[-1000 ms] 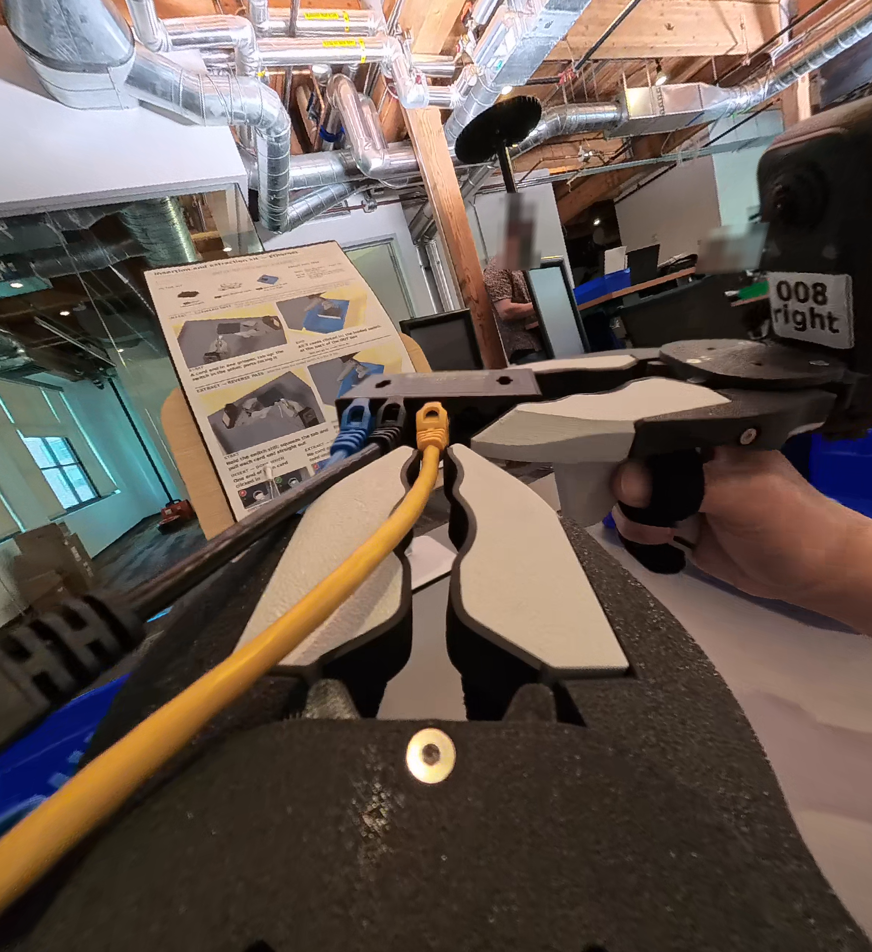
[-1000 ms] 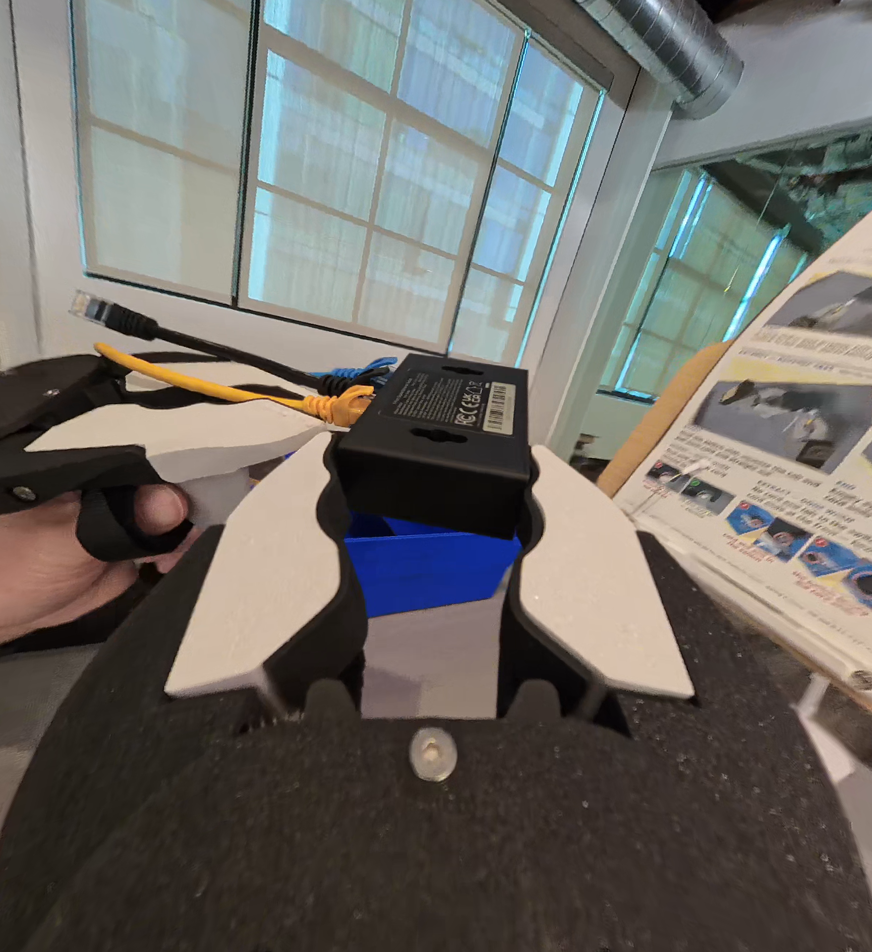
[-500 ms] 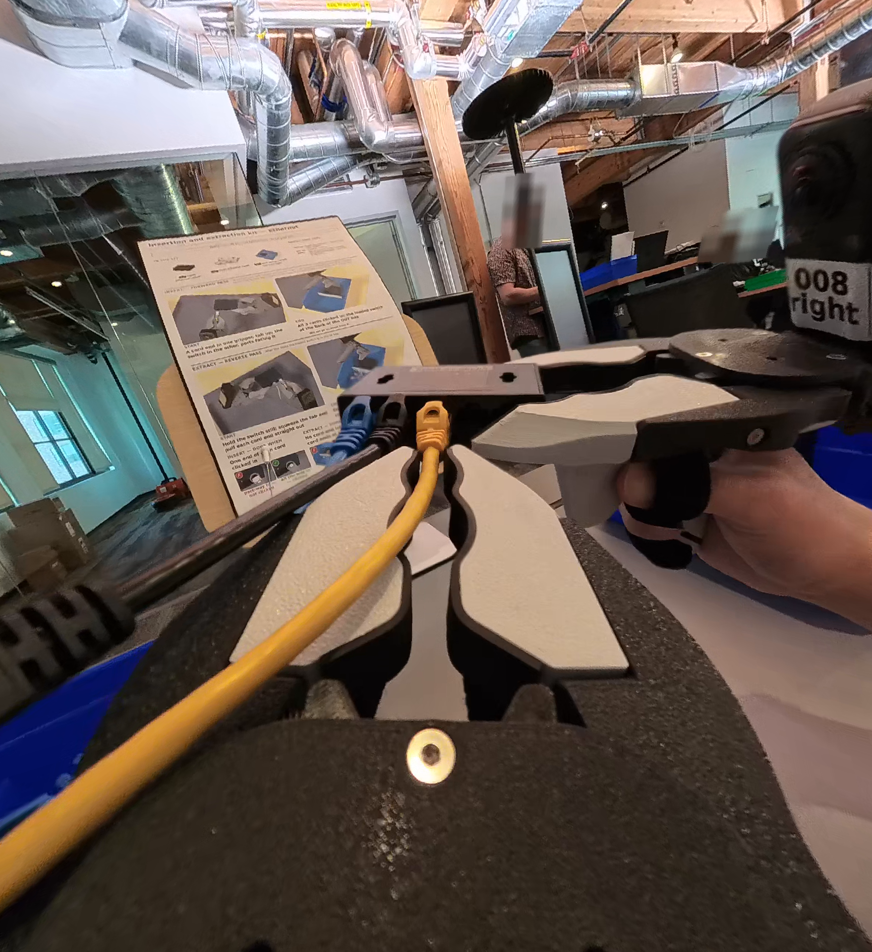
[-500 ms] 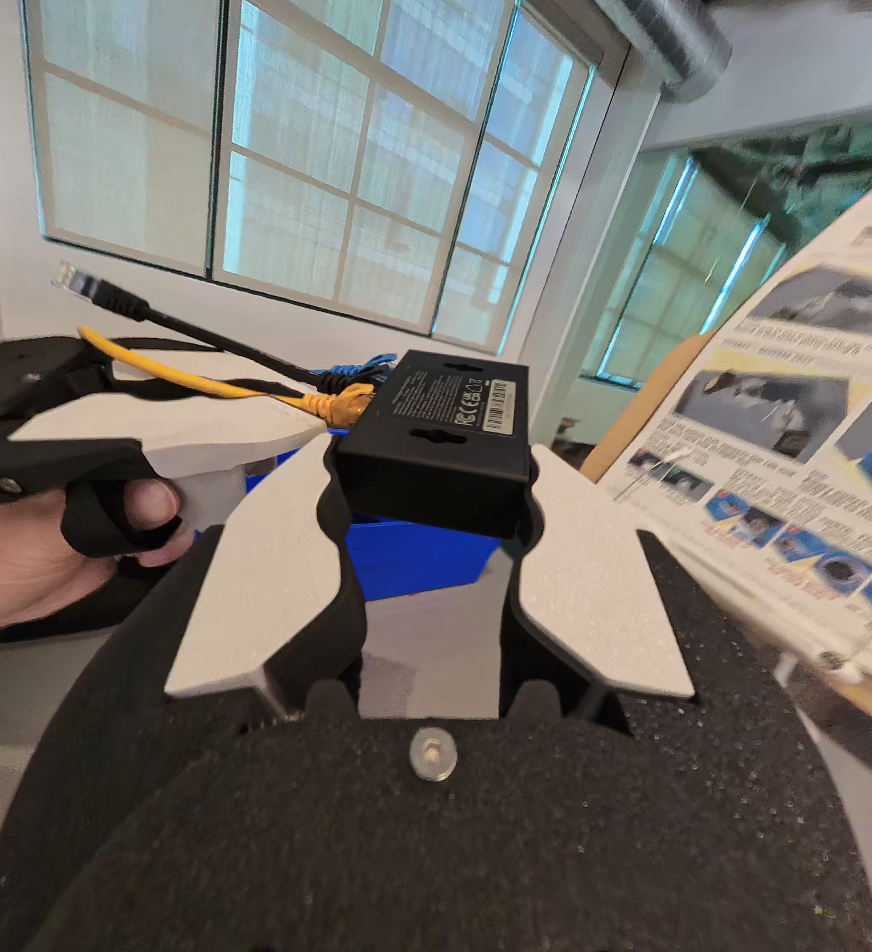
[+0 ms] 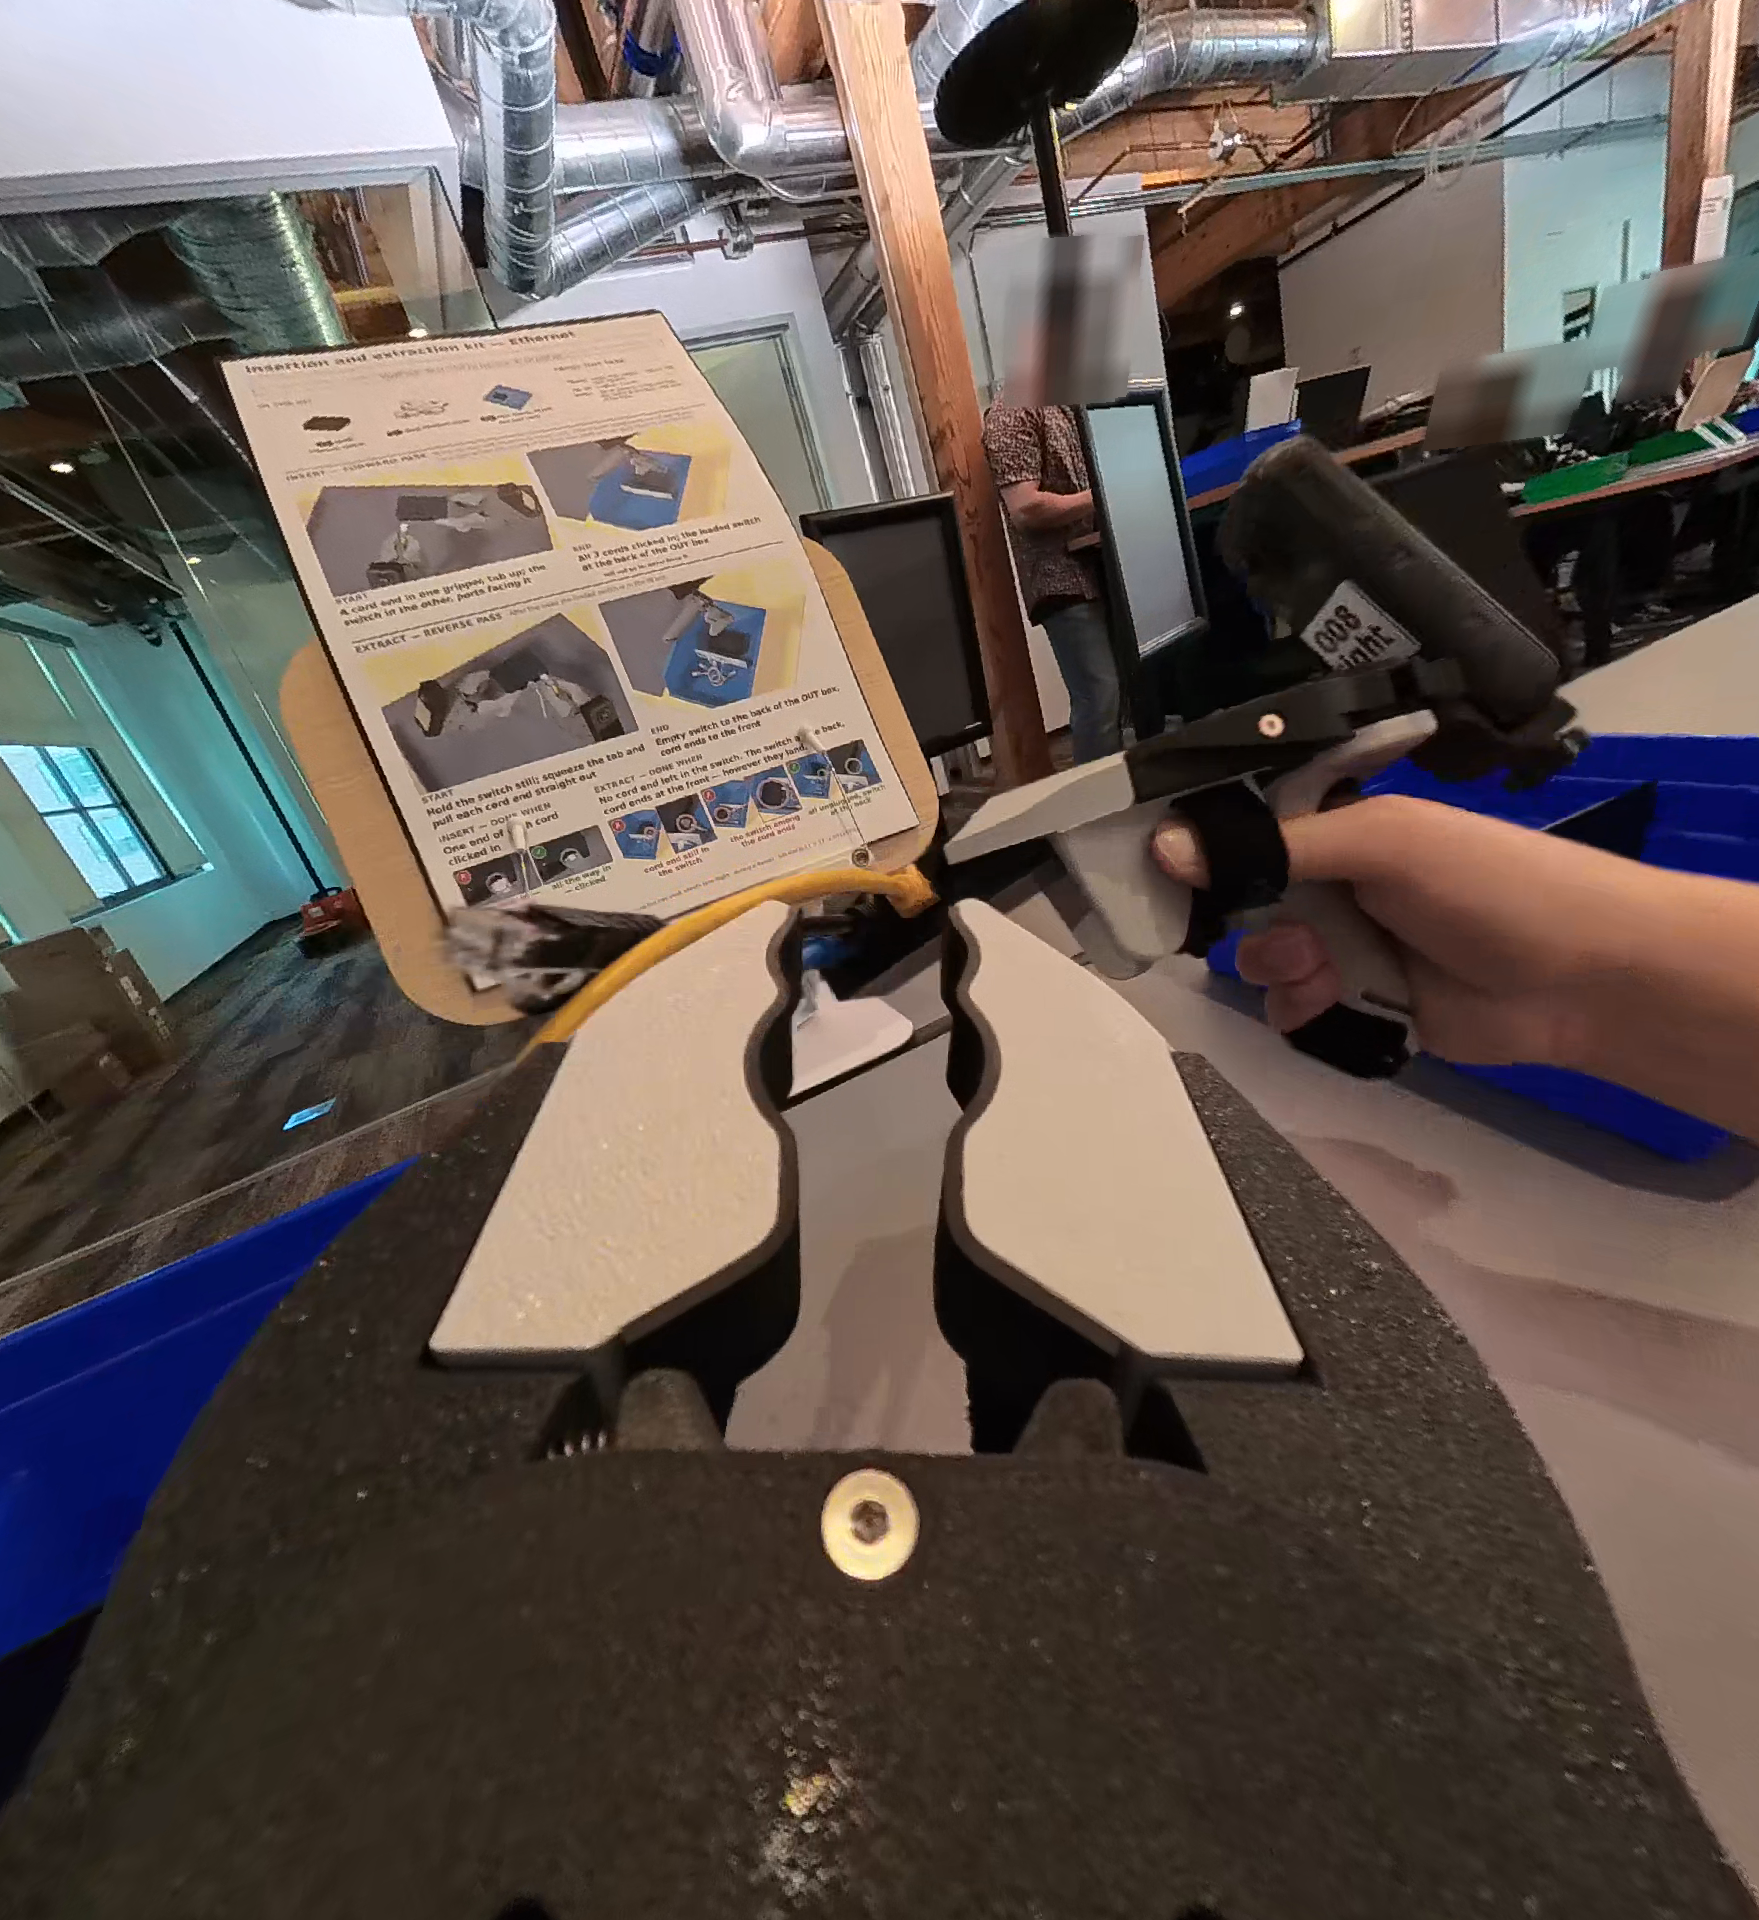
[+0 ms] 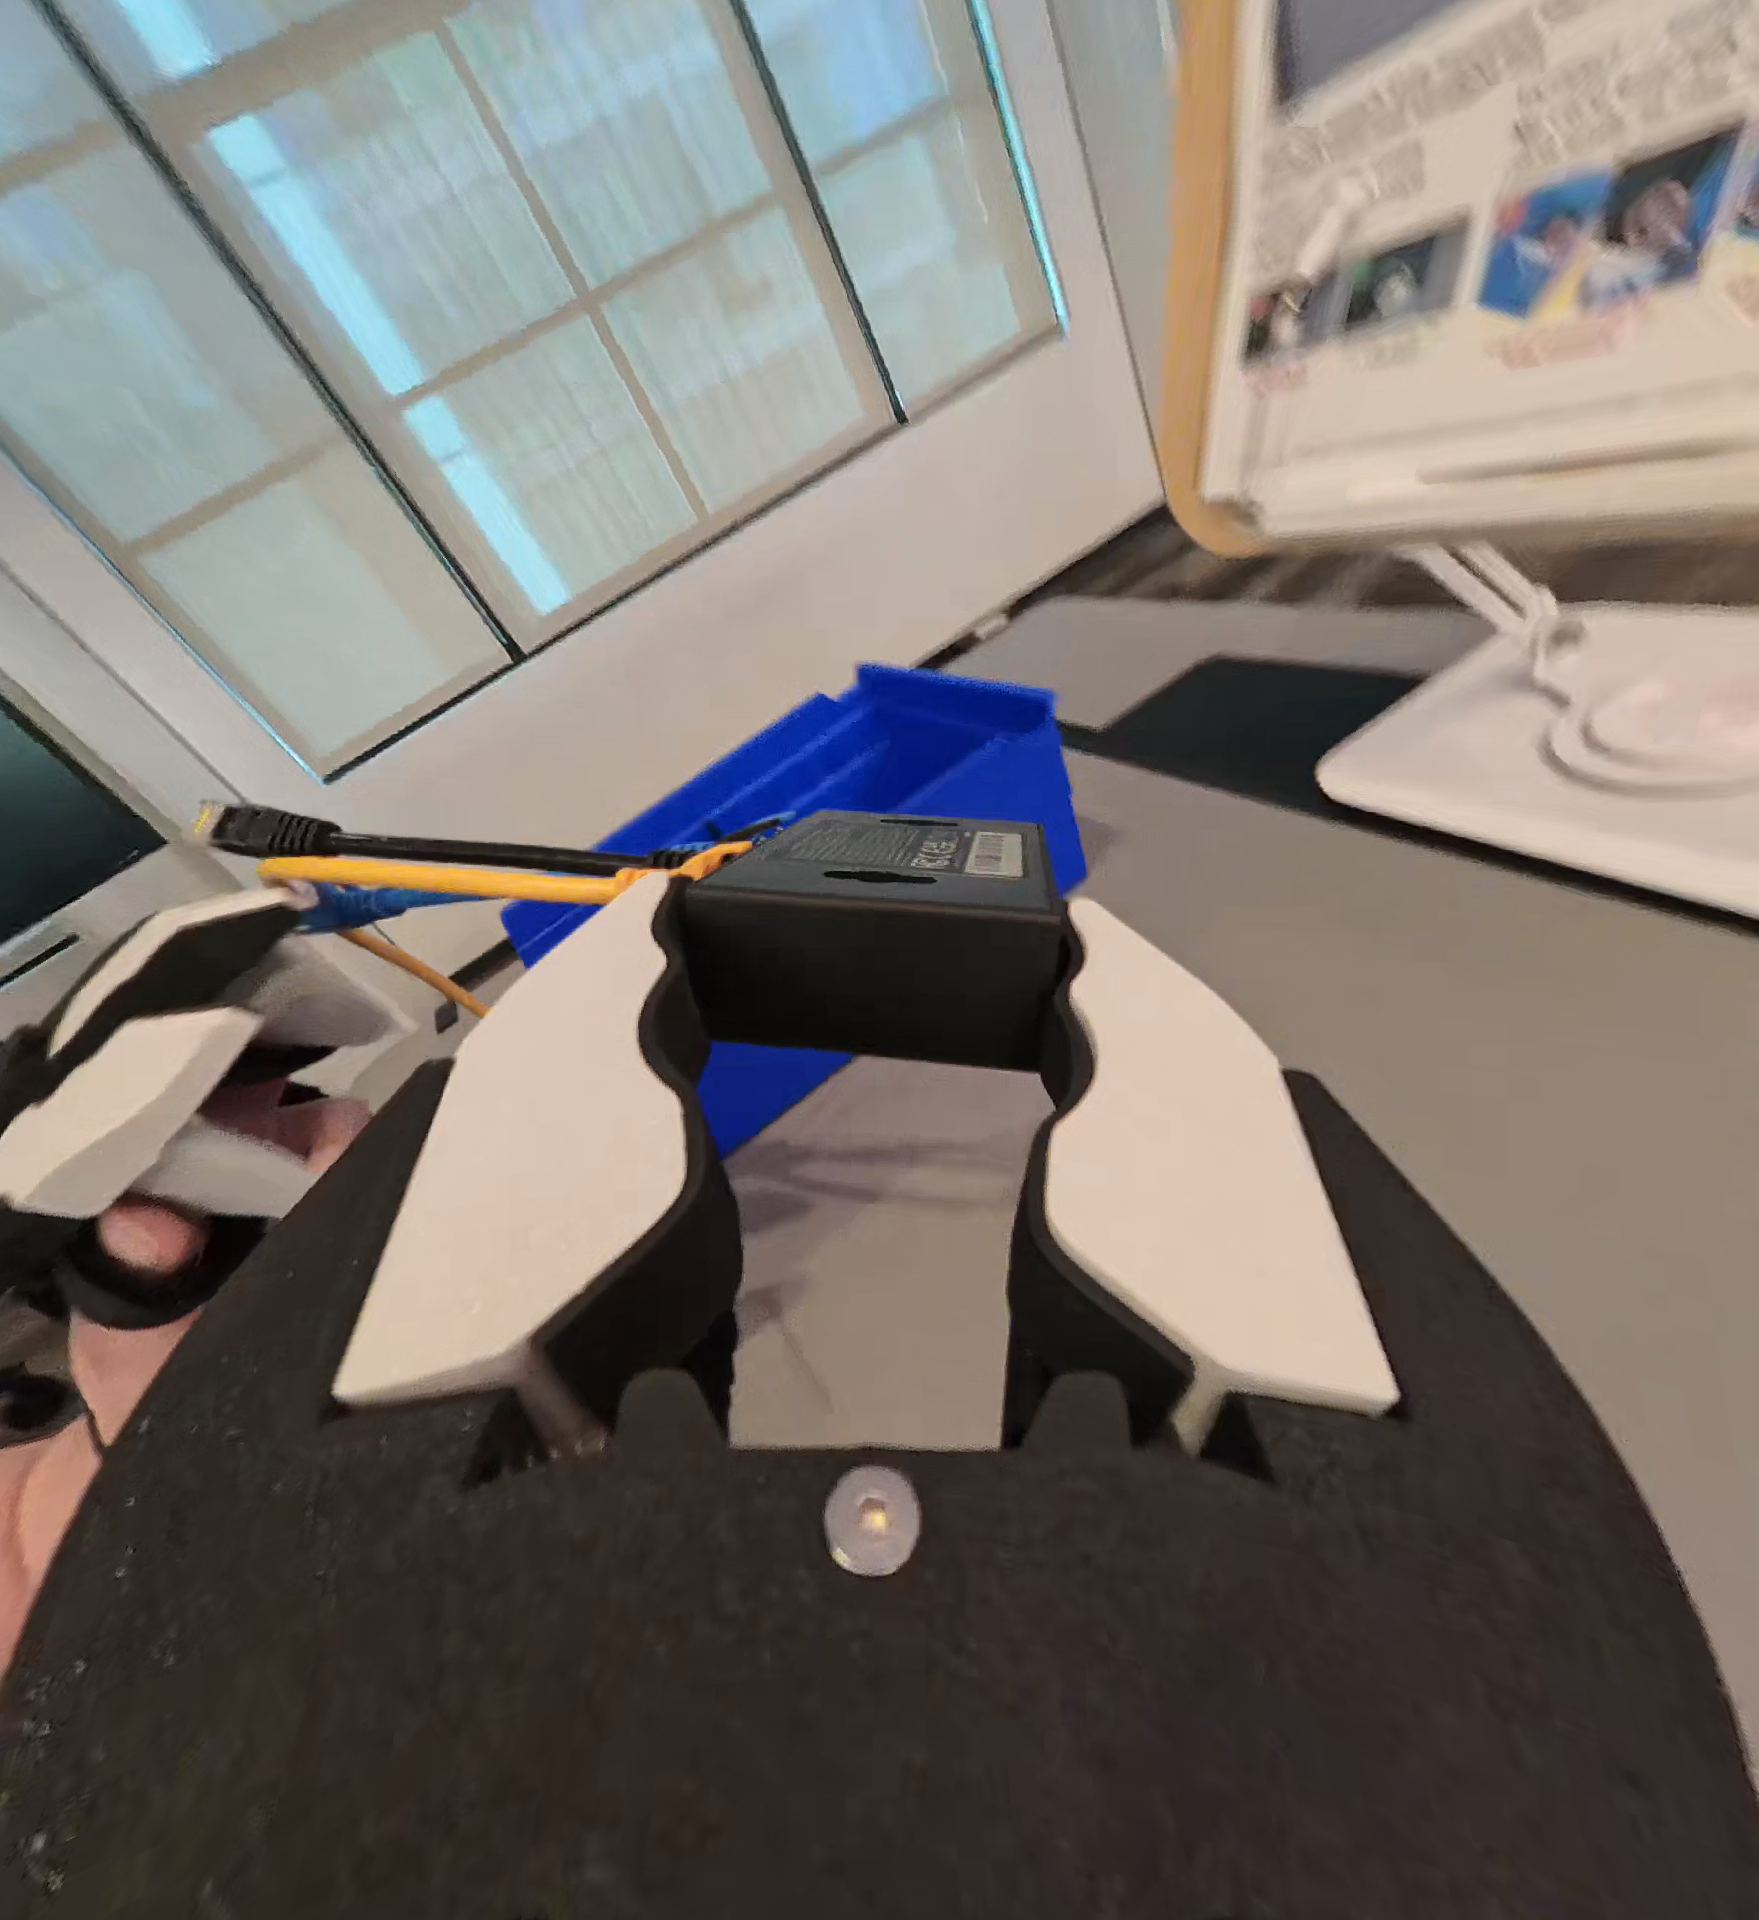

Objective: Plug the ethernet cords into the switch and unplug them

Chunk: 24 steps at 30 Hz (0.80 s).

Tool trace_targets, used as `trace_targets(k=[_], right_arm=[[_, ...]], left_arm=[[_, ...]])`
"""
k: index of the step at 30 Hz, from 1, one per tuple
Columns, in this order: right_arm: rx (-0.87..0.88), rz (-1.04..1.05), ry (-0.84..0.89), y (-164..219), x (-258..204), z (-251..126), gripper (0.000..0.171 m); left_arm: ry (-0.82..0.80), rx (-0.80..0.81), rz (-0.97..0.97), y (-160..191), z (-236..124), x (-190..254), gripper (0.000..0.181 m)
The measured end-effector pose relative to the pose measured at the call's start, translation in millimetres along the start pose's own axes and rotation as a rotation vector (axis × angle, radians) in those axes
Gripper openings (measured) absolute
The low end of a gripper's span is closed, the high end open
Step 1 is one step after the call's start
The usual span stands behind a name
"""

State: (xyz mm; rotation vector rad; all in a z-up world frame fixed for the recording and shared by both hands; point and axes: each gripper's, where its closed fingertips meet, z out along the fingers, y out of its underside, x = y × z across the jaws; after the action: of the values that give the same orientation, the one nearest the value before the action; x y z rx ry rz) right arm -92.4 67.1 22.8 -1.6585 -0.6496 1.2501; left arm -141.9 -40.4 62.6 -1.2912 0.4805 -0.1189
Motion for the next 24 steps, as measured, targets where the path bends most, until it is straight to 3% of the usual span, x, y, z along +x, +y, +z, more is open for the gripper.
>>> trace_targets(k=[5,10,13,17,24], right_arm=[[-0.275,0.117,0.103,9.6,37.5,-8.4,0.062],[-0.661,0.031,0.334,35.1,68.5,-31.2,0.062],[-0.834,0.052,0.426,49.9,77.6,-44.9,0.062],[-0.974,0.061,0.522,59.6,85.9,-56.7,0.062],[-1.061,0.111,0.639,71.9,102.5,-70.4,0.062]], left_arm=[[-0.016,0.061,0.028,-12.4,-7.4,2.2,0.025],[-0.061,0.174,-0.009,-33.4,-20.7,-11.7,0.023],[-0.075,0.157,-0.045,-27.8,-19.1,-22.5,0.022],[-0.066,0.087,-0.119,-9.2,-10.8,-32.7,0.022],[-0.073,0.025,-0.225,9.3,-4.9,-48.6,0.022]])
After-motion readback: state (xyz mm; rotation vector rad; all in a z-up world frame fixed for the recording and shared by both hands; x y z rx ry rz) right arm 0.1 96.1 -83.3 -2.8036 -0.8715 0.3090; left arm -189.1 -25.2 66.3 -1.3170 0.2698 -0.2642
